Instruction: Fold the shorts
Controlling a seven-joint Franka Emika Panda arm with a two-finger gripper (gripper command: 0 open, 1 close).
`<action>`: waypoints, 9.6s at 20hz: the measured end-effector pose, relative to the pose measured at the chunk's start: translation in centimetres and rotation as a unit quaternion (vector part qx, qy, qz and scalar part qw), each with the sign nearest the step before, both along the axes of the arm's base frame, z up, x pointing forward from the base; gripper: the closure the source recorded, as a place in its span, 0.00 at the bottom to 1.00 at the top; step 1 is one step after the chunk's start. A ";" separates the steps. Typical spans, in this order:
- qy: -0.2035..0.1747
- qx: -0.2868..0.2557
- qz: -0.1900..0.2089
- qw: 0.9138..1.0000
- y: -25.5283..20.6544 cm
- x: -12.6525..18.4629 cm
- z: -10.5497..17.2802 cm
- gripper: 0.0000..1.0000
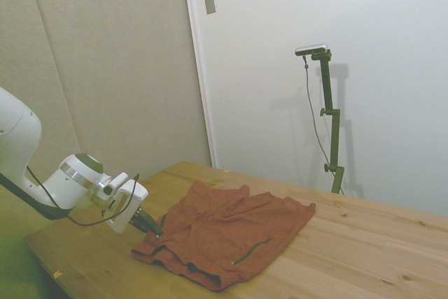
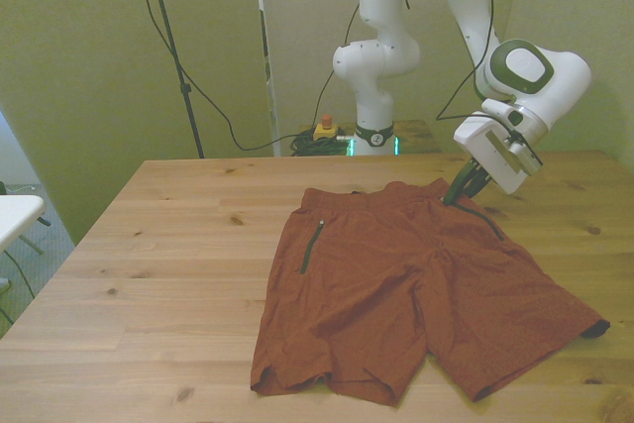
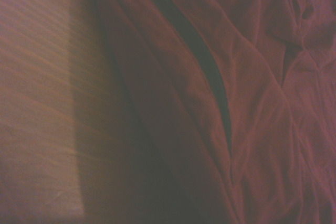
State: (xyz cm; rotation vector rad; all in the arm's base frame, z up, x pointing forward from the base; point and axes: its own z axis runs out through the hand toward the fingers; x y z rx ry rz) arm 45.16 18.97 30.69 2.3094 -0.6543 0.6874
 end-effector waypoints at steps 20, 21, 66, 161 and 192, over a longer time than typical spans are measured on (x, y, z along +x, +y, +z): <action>-0.041 0.135 -0.078 0.987 -9.2 4.2 11.0 1.00; -0.037 0.149 -0.084 0.985 -10.2 4.4 11.5 1.00; 0.104 0.619 -0.091 0.773 -46.1 6.4 11.0 0.00; 0.054 0.002 0.190 0.980 -10.9 6.8 2.0 0.00; -0.012 0.016 0.177 0.984 -12.1 11.3 0.9 1.00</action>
